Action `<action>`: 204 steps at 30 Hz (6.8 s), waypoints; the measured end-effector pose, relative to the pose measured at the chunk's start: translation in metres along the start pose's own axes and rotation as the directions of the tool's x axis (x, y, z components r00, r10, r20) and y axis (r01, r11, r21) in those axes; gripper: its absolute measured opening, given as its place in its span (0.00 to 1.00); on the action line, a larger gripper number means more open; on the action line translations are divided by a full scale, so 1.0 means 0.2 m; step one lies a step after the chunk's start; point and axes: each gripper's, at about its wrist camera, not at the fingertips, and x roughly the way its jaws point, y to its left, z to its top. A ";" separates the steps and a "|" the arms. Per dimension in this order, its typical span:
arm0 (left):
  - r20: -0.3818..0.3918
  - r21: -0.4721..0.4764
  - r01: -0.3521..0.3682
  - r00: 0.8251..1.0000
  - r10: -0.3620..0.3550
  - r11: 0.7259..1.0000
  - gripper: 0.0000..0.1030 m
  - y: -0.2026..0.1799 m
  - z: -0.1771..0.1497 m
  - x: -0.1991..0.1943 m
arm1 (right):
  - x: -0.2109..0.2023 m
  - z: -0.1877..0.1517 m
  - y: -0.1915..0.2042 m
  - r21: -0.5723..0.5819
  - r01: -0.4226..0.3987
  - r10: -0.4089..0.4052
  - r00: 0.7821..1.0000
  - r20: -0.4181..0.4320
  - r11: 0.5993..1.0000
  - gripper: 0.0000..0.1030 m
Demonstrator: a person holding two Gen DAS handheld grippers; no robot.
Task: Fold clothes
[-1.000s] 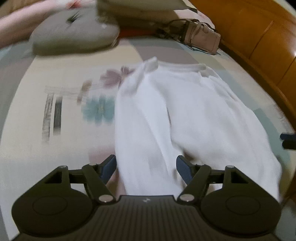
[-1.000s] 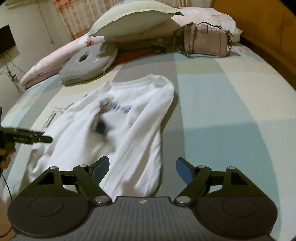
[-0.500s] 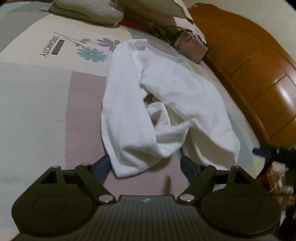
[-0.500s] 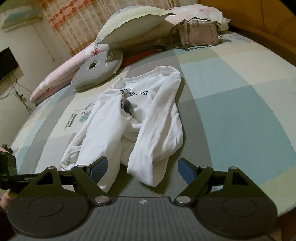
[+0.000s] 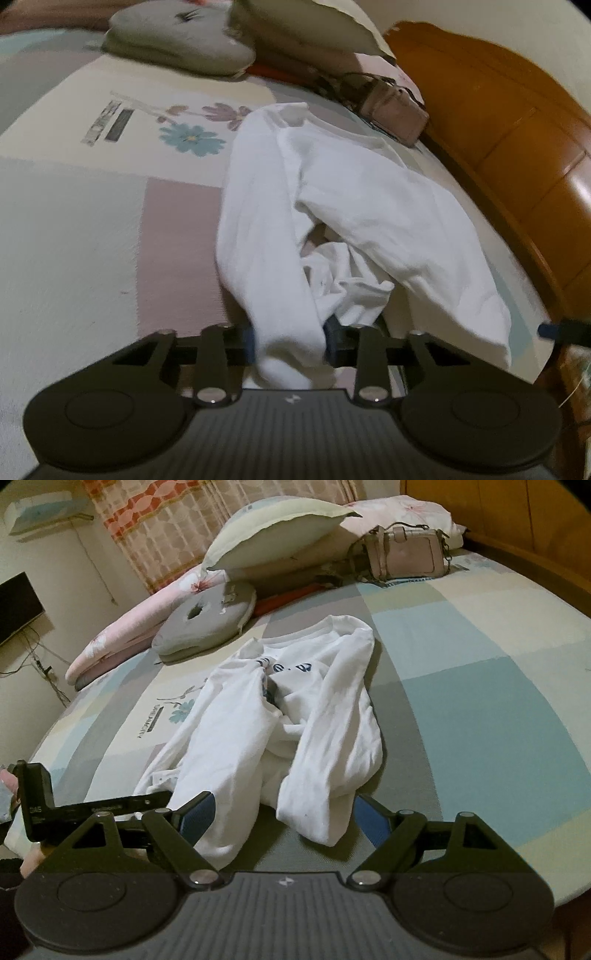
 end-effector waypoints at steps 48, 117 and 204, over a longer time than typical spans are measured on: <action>-0.026 0.199 -0.104 0.993 0.111 0.975 0.60 0.16 0.58 0.07 | 0.16 0.08 0.09 -0.046 0.101 -0.103 0.993 -0.049 0.994 0.84; 0.016 0.480 -0.124 0.991 0.132 0.869 0.78 -0.57 0.05 0.07 | 0.41 0.27 -0.52 -0.104 0.583 -0.592 0.795 -0.132 0.806 0.85; 0.038 0.545 -0.125 0.991 0.125 0.829 0.78 -0.73 0.07 0.02 | 0.16 0.42 -0.74 -0.133 0.384 -0.398 0.912 -0.096 0.914 0.11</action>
